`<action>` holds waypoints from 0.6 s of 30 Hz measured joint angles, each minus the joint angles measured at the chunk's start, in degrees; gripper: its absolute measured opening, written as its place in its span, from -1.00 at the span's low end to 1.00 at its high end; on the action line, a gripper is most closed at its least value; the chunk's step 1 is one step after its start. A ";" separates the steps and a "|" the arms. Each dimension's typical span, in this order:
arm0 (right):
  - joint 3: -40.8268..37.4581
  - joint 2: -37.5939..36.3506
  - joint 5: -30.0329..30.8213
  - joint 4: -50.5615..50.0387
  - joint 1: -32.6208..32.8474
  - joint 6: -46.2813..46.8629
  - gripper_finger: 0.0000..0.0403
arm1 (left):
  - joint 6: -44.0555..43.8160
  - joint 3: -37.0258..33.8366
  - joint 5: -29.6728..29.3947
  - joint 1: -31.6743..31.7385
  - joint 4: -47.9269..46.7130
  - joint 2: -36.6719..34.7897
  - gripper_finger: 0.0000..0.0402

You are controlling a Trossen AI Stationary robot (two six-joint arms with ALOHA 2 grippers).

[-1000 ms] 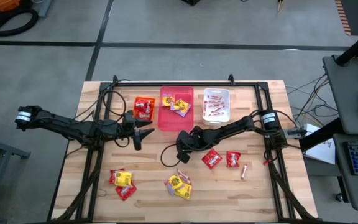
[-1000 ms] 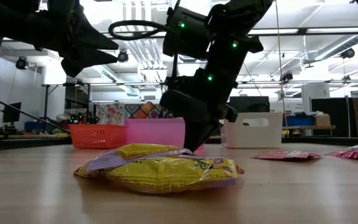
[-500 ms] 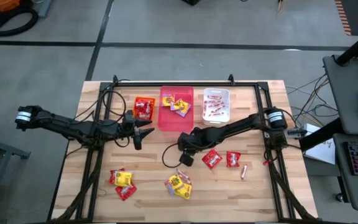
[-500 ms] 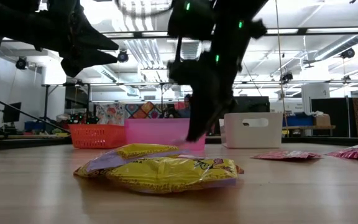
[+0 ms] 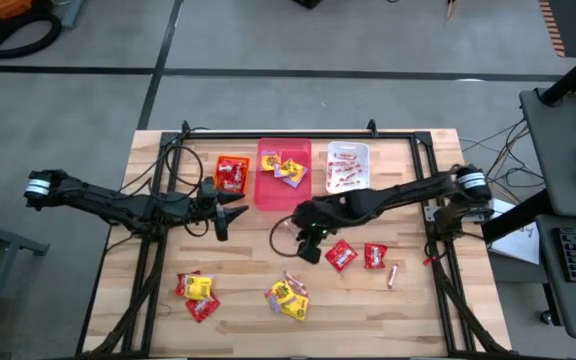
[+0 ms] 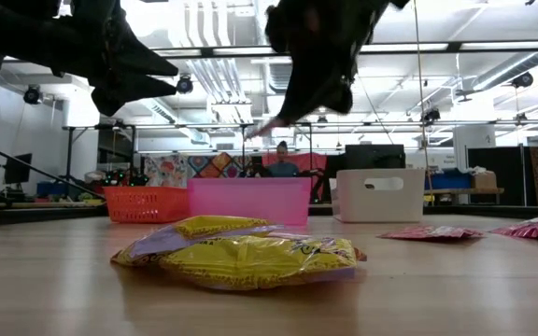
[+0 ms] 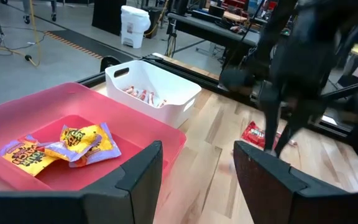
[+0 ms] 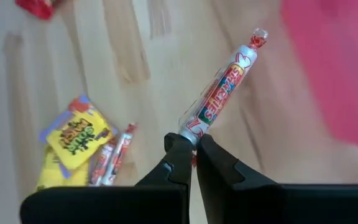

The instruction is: Organize candy in baskets

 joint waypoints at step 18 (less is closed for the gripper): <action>-3.89 -11.33 20.74 -32.21 -21.95 -0.41 -0.94 | -0.01 0.00 -0.04 0.00 1.22 0.02 -0.10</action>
